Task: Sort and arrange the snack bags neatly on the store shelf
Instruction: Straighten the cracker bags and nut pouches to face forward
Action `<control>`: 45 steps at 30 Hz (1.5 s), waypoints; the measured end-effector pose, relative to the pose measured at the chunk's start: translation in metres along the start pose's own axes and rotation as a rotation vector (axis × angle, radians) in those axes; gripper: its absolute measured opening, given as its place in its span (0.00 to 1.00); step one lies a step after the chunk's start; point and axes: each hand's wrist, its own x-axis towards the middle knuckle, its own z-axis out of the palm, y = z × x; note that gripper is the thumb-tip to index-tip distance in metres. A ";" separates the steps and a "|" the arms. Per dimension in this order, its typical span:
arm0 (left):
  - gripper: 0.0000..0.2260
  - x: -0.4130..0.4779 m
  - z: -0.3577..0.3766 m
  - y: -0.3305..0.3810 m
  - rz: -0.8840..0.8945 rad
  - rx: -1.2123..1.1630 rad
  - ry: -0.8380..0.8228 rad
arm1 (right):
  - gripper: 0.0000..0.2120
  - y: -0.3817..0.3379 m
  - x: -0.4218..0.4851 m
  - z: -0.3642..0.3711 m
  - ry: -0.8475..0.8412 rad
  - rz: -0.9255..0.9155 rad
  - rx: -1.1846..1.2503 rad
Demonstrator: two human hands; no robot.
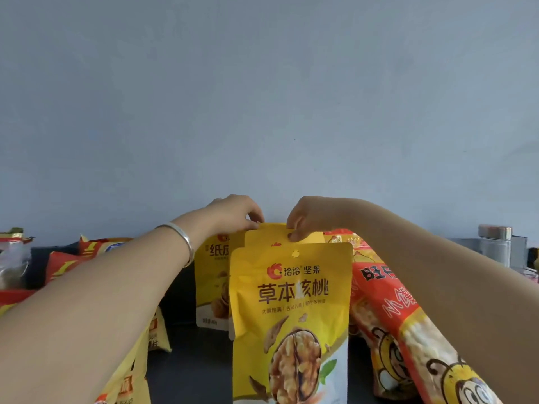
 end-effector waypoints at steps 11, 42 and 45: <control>0.10 -0.001 0.000 -0.002 0.020 -0.084 0.015 | 0.09 -0.011 -0.010 -0.011 -0.191 -0.150 0.165; 0.05 -0.026 -0.018 -0.016 -0.041 -0.374 -0.140 | 0.05 0.031 0.022 -0.002 0.006 -0.080 0.227; 0.05 -0.026 -0.021 -0.013 -0.038 -0.393 -0.128 | 0.04 0.031 0.019 -0.004 0.021 -0.077 0.226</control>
